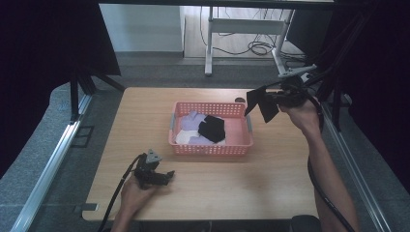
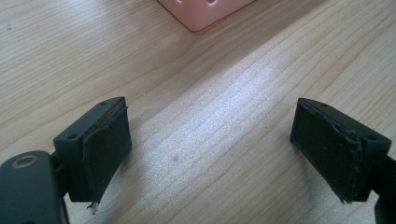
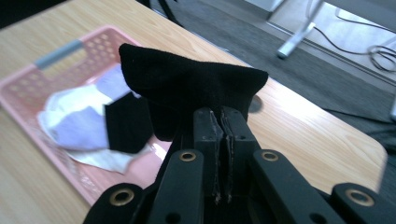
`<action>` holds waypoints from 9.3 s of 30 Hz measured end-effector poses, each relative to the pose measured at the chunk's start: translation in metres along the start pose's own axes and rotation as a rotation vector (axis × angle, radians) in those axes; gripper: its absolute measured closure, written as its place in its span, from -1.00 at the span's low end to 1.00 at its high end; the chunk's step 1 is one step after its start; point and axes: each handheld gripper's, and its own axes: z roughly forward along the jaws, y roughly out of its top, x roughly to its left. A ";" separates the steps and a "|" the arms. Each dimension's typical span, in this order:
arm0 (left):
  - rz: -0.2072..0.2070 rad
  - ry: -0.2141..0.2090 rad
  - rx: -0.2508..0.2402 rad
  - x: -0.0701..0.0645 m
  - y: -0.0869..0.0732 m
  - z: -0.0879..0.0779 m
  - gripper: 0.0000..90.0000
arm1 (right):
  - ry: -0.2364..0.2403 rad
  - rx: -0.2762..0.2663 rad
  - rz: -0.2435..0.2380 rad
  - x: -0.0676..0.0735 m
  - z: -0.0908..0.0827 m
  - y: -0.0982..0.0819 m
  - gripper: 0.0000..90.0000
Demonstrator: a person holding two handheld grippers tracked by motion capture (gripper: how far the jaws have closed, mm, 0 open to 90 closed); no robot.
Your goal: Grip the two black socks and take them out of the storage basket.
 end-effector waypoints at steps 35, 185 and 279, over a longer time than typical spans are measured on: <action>-0.006 -0.002 -0.001 0.000 0.000 0.000 -0.73 | -0.112 0.181 0.139 -0.038 0.092 -0.105 0.88; -0.001 -0.001 0.003 0.000 0.000 0.000 -0.74 | 0.104 -0.019 -0.033 0.037 0.043 0.037 0.90; -0.002 -0.002 0.003 0.000 0.000 0.000 -0.74 | -0.032 0.104 0.117 -0.015 0.057 -0.085 -0.45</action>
